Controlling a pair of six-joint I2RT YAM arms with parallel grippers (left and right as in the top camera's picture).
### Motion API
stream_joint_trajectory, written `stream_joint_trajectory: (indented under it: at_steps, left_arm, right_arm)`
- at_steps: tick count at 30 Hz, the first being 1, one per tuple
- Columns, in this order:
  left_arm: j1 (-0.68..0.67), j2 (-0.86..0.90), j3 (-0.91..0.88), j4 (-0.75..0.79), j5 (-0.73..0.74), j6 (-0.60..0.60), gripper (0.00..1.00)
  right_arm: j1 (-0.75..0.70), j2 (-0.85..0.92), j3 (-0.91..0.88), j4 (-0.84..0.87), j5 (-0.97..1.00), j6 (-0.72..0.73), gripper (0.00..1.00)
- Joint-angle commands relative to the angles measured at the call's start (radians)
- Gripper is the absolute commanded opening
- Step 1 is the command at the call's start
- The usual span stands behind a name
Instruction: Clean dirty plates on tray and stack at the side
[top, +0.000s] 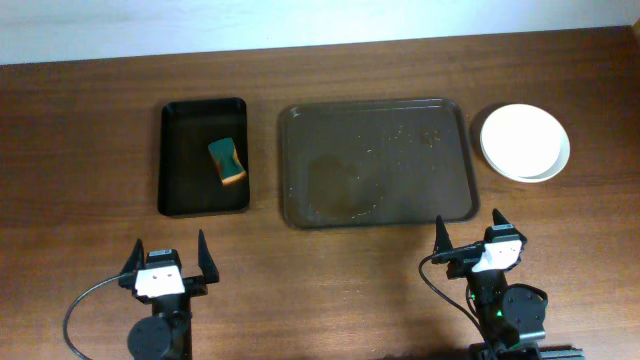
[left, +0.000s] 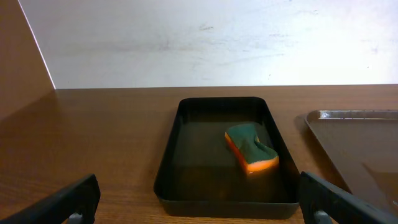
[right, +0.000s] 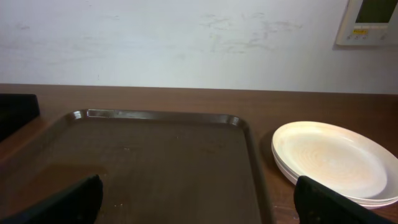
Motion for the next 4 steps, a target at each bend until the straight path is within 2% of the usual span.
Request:
stream_joint_trajectory:
  at_steps: [1, 4]
  left_arm:
    - [-0.005, -0.01, -0.003, -0.003, 0.014, 0.016, 0.99]
    - [-0.005, -0.01, -0.003, -0.003, 0.014, 0.016, 0.99]
  right_arm:
    - [0.008, -0.006, -0.005, -0.007, 0.005, 0.001, 0.98]
    - [0.008, -0.006, -0.005, -0.007, 0.005, 0.001, 0.98]
